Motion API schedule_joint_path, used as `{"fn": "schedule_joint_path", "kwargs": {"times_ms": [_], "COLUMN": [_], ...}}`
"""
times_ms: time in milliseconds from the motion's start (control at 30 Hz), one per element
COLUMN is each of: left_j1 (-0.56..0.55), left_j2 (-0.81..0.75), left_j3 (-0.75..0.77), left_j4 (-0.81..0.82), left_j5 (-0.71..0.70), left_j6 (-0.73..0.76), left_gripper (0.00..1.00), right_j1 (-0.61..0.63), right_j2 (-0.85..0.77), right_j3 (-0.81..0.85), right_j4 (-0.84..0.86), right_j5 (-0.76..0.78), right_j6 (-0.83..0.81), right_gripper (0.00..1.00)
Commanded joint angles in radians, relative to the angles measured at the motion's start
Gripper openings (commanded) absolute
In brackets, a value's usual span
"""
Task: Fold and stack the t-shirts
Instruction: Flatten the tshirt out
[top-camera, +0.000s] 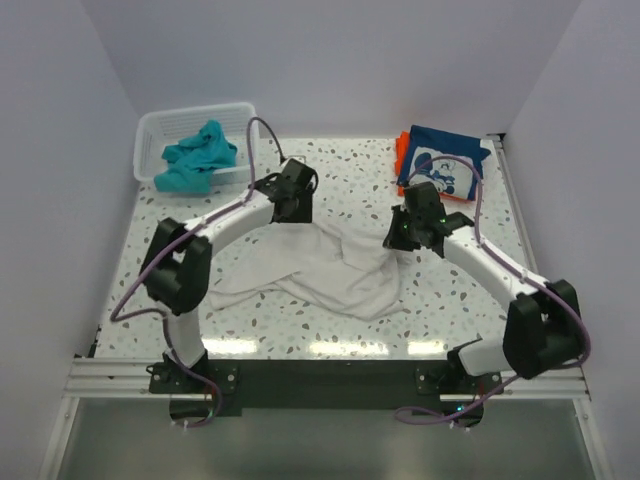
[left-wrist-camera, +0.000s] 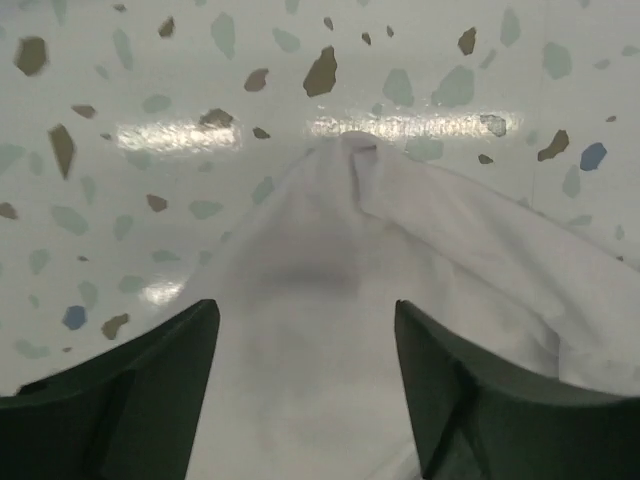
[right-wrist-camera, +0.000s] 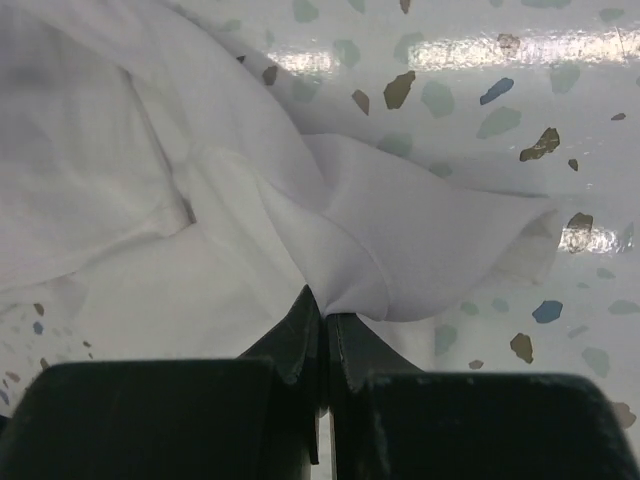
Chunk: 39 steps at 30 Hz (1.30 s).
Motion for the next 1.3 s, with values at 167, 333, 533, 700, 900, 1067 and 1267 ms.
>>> {"fn": "schedule_joint_path", "kwargs": {"times_ms": [167, 333, 533, 700, 900, 1067, 1267], "left_j1": [0.01, -0.074, -0.141, -0.142, -0.141, -0.142, -0.137], "left_j2": [0.017, -0.082, 0.004, 0.093, 0.165, 0.197, 0.26], "left_j3": [0.011, -0.168, -0.133, -0.061, -0.004, 0.045, 0.093], "left_j4": [0.046, 0.162, 0.1, 0.045, 0.024, 0.001, -0.053], "left_j5": [0.229, 0.281, 0.162, 0.103, 0.063, -0.001, 0.0], "left_j6": [0.007, -0.045, -0.134, -0.172, -0.223, -0.249, -0.217], "left_gripper": [1.0, 1.0, 0.99, 0.86, 0.77, 0.69, 0.6], "right_j1": [-0.066, -0.072, -0.078, -0.081, -0.079, -0.079, -0.082], "right_j2": [0.123, 0.115, 0.091, 0.086, 0.092, 0.091, 0.08], "right_j3": [0.042, -0.012, -0.072, -0.095, -0.115, -0.113, -0.11], "right_j4": [0.109, 0.11, 0.118, 0.12, 0.124, 0.123, 0.11], "right_j5": [-0.085, -0.067, -0.067, -0.078, -0.087, -0.086, -0.063], "right_j6": [-0.004, -0.025, -0.035, -0.047, -0.056, -0.061, -0.07], "right_gripper": [0.0, 0.0, 0.0, 0.0, 0.0, 0.0, 0.0]}}
